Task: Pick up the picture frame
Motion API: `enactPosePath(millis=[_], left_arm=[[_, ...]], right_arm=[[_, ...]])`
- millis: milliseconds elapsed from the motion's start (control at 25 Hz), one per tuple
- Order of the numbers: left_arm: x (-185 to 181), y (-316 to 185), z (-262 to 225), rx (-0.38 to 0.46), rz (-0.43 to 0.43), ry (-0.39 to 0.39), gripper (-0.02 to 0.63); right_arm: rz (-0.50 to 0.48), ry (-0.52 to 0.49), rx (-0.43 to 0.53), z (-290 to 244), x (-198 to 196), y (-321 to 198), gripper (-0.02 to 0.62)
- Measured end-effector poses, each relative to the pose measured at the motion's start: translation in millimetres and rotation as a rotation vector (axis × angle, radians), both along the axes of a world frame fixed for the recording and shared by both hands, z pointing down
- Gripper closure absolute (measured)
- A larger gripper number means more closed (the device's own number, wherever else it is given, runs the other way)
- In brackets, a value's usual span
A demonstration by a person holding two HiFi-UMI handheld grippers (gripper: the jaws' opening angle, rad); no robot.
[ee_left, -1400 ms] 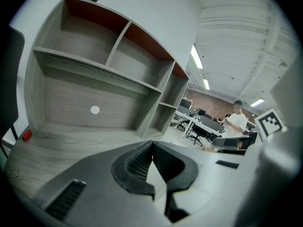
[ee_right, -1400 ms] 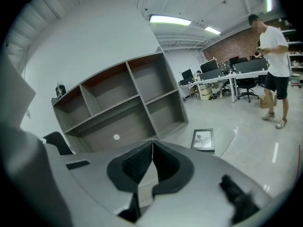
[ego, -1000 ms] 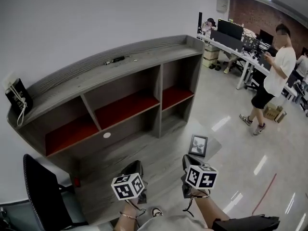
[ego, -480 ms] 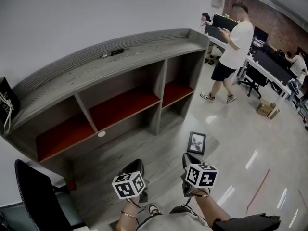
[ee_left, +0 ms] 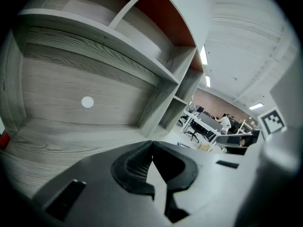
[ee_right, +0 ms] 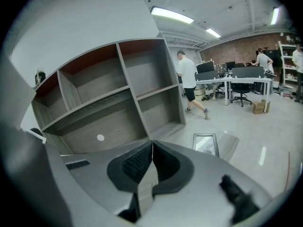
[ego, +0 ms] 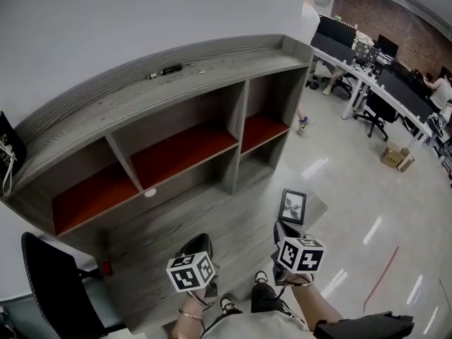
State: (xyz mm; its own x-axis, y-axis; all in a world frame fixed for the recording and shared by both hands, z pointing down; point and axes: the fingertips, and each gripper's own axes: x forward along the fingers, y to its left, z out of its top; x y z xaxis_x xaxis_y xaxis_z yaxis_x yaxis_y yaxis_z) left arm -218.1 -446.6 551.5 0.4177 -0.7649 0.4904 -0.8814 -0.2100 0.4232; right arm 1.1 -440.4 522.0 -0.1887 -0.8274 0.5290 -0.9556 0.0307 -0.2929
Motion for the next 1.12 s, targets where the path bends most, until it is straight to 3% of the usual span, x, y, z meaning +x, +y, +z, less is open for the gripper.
enactPosePath(millis=[440, 1120], left_arm=[[29.7, -26.2, -5.9, -0.002, 0.023, -0.050, 0.592], [139.0, -69.5, 22.2, -0.073, 0.132, -0.091, 0.592]], right_arm=[[-0.013, -0.032, 0.001, 5.7, 21.3, -26.7, 0.563], [0.085, -0.084, -0.055, 38.4, 121.0, -54.3, 0.563]])
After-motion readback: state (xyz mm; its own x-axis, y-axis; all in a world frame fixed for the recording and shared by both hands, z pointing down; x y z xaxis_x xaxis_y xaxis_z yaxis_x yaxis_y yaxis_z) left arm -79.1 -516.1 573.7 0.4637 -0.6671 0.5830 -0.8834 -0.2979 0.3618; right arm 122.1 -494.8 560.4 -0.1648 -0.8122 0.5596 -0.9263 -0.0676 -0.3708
